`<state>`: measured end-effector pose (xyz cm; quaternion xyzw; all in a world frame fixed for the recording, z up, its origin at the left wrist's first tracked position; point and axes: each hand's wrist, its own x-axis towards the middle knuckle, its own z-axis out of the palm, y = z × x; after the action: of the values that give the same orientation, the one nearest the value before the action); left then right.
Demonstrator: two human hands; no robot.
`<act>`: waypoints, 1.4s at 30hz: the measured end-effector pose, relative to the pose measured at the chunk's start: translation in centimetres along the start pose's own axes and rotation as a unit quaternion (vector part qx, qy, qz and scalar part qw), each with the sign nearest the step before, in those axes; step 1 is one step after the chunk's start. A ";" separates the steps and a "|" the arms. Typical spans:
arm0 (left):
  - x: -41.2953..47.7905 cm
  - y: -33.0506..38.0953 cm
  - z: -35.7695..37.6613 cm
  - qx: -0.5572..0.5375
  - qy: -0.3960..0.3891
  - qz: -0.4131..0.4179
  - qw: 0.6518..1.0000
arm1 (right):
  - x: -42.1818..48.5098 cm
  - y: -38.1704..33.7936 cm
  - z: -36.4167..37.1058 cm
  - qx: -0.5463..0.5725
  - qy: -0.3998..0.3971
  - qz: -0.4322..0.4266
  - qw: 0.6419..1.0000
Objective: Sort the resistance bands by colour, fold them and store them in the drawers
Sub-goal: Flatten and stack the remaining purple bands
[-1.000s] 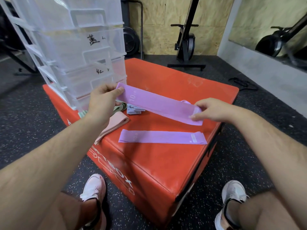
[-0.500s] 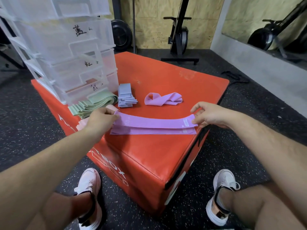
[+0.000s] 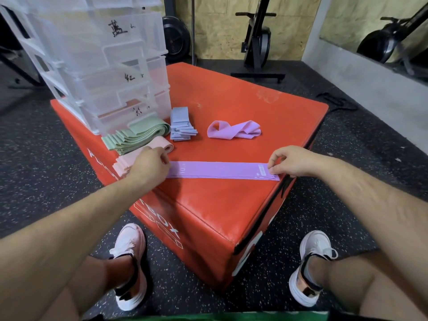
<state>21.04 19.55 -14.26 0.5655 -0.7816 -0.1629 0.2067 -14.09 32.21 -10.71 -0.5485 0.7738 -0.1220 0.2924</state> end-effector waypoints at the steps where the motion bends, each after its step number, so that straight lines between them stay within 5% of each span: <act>1: -0.1 0.2 -0.1 0.012 -0.004 0.004 1.000 | 0.0 -0.2 -0.1 -0.020 0.003 -0.003 1.000; 12: 4.7 7.8 2.2 -0.058 -0.017 0.096 0.994 | 5.2 -4.2 -0.3 -0.048 0.136 -0.088 0.986; 16: 7.1 10.7 4.0 -0.078 -0.037 0.139 0.986 | 8.8 -4.3 0.2 -0.043 0.167 -0.048 0.984; 25: 9.7 12.4 5.2 -0.111 -0.062 0.102 0.987 | 11.3 -4.6 -1.2 0.046 0.230 -0.048 0.971; 32: 9.2 12.9 2.7 -0.259 -0.037 0.073 0.962 | 8.3 -7.3 -3.7 0.297 0.201 -0.128 0.925; 42: 5.1 14.5 -1.3 -0.445 -0.064 0.084 0.890 | 2.8 -10.1 -5.0 0.419 0.117 -0.243 0.867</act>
<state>8.48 19.15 -5.31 0.3352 -0.6834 -0.5112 0.3991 -9.78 25.29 -2.48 -0.5268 0.5207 -0.5650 0.3635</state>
